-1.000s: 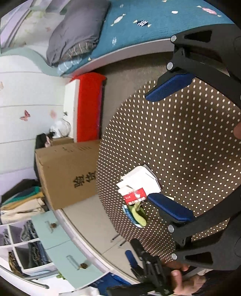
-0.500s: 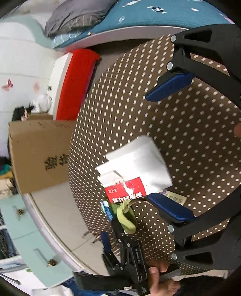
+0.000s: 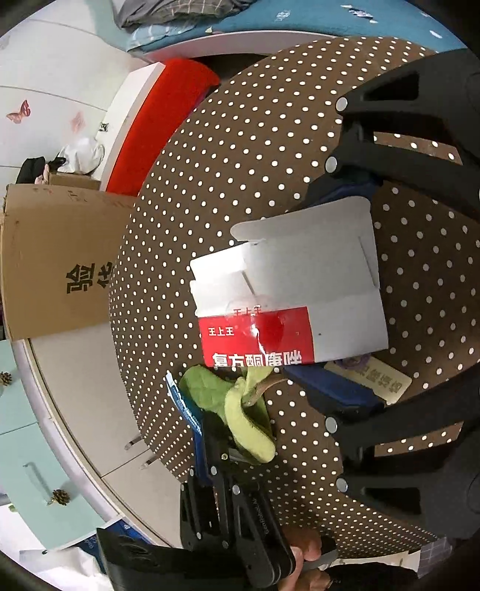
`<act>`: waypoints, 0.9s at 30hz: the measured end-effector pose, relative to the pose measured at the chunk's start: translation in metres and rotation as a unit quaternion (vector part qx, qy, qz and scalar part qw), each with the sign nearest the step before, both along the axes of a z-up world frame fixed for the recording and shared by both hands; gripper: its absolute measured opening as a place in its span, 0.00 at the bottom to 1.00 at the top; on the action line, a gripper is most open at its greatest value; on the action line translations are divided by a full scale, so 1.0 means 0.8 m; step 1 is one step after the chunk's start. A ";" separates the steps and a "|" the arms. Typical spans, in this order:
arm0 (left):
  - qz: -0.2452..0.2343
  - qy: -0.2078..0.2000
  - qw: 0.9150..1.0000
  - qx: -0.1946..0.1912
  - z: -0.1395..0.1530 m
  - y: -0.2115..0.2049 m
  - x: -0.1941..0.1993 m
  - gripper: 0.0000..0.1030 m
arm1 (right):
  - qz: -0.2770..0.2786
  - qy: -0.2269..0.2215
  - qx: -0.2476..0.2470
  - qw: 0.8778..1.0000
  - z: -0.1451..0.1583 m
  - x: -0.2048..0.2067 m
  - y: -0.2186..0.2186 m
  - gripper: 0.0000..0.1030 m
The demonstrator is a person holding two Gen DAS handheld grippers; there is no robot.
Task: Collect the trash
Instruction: 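Grasp the blue toothpaste tube with the left tool while the right tool grasps the red-white box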
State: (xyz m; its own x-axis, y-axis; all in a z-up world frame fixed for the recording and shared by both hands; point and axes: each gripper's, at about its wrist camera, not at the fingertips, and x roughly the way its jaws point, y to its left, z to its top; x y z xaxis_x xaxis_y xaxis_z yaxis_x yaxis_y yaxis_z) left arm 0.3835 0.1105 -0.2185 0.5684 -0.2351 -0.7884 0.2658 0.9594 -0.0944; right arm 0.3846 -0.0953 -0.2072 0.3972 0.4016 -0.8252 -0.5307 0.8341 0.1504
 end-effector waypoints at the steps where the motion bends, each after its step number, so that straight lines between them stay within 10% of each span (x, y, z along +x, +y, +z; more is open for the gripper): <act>1: 0.003 -0.002 1.000 -0.002 0.002 0.001 -0.003 0.09 | -0.001 -0.001 0.001 1.000 0.000 -0.003 -0.002 0.70; 27: 0.015 -0.100 0.994 -0.051 0.116 -0.098 -0.117 0.09 | -0.125 -0.098 0.073 0.985 0.087 -0.110 -0.160 0.68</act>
